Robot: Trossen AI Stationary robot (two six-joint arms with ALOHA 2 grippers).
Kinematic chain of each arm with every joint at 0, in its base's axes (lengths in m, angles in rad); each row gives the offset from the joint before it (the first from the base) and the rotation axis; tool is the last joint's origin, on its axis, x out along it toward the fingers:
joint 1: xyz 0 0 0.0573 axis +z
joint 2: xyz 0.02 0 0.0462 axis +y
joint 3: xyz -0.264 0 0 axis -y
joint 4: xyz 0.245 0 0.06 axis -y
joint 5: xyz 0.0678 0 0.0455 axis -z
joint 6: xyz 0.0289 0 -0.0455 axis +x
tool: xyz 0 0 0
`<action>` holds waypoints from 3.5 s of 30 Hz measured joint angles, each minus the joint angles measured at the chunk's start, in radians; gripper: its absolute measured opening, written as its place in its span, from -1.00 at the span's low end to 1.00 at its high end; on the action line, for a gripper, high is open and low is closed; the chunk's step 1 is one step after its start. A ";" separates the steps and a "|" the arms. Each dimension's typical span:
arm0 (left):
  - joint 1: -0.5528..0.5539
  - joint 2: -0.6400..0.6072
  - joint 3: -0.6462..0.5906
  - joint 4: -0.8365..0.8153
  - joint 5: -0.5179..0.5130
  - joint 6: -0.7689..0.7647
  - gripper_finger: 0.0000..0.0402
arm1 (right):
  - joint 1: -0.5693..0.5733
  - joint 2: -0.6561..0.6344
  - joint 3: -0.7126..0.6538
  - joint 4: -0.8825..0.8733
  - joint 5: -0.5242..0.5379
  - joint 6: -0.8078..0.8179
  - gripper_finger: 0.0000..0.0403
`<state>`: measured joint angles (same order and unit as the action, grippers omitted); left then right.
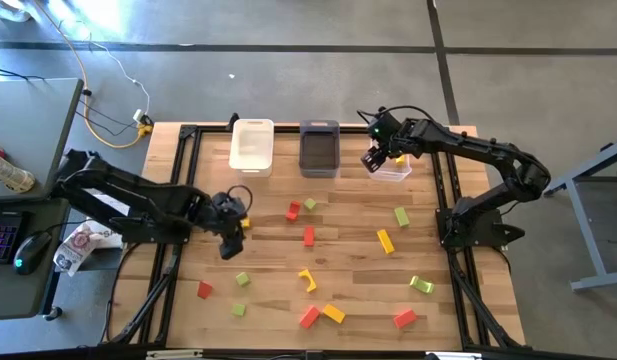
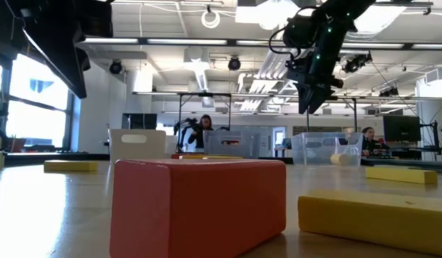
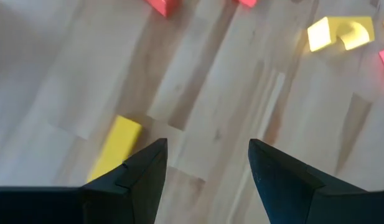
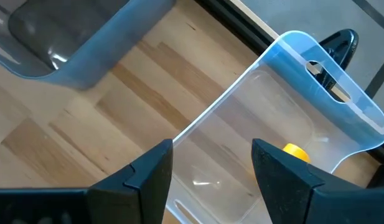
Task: Sort & place blocks by color
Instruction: Put the green block into the white bin
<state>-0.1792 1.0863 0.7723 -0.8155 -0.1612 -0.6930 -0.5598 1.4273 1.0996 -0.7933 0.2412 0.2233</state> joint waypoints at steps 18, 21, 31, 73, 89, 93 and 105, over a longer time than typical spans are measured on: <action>-0.217 0.184 0.043 0.000 -0.006 -0.326 0.05 | 0.000 0.000 0.000 0.001 0.048 -0.004 0.01; -0.243 0.205 0.043 0.005 -0.007 -0.385 0.05 | 0.000 0.000 0.000 0.001 0.048 -0.005 0.01; -0.303 0.265 0.043 0.021 0.022 -0.524 0.05 | 0.000 0.000 0.000 0.006 0.048 -0.005 0.01; -0.386 0.541 0.107 0.184 0.003 -0.525 0.05 | 0.000 0.000 0.000 0.063 0.046 -0.008 0.01; -0.384 0.582 0.106 0.169 0.050 -0.455 -0.11 | 0.000 0.000 -0.001 0.060 0.043 -0.022 0.01; -0.384 0.590 0.106 0.169 0.049 -0.447 -0.31 | 0.000 0.000 -0.001 0.057 0.040 -0.022 0.01; -0.356 0.581 0.107 0.161 0.060 -0.395 -0.48 | 0.000 0.000 -0.001 0.065 0.037 -0.049 0.01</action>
<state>-0.5356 1.6676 0.8791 -0.6544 -0.1017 -1.0884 -0.5598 1.4277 1.0985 -0.7284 0.2785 0.1743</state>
